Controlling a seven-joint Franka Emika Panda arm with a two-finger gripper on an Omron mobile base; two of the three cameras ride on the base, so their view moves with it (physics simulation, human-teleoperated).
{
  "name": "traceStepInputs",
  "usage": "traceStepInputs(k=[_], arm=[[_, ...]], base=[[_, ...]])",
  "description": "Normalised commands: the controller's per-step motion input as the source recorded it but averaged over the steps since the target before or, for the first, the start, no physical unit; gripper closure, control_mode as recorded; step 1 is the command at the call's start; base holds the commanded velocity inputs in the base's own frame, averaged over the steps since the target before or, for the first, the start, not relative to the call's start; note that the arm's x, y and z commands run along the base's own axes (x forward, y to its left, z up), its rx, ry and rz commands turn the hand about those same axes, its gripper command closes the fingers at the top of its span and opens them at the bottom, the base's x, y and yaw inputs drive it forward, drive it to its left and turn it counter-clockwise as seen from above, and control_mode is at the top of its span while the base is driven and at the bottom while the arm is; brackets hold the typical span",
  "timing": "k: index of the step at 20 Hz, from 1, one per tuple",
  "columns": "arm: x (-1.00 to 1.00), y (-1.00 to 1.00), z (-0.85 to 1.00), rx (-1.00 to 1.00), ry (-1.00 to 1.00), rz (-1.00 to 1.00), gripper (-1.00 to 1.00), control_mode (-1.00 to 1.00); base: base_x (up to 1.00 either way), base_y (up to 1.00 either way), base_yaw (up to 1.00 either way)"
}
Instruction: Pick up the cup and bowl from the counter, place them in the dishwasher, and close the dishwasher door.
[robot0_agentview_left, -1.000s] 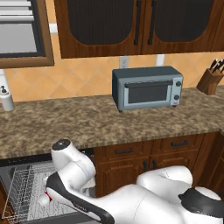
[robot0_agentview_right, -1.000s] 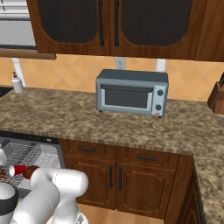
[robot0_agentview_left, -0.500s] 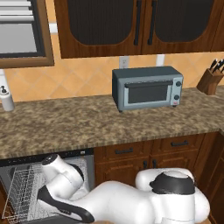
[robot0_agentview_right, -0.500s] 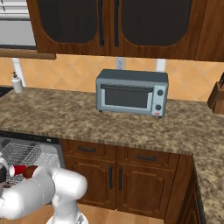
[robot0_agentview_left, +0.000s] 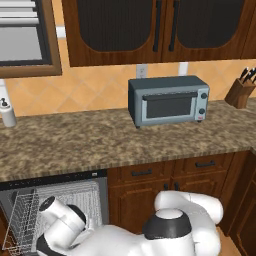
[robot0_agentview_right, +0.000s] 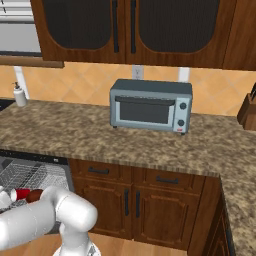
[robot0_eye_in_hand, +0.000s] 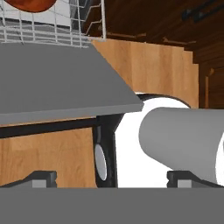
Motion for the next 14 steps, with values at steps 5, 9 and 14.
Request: traceStepInputs(k=[5,9,14], arm=[[0.25,0.00,-0.25,0.00,-0.04,-0.05,-1.00,-1.00],[0.28,0.00,-0.39,0.00,-0.01,-0.01,-1.00,-1.00],[0.47,0.00,-0.46,0.00,-0.09,0.00,-1.00,-1.00]], base=[[0.00,0.00,0.00],[0.00,0.00,0.00],[0.00,0.00,0.00]])
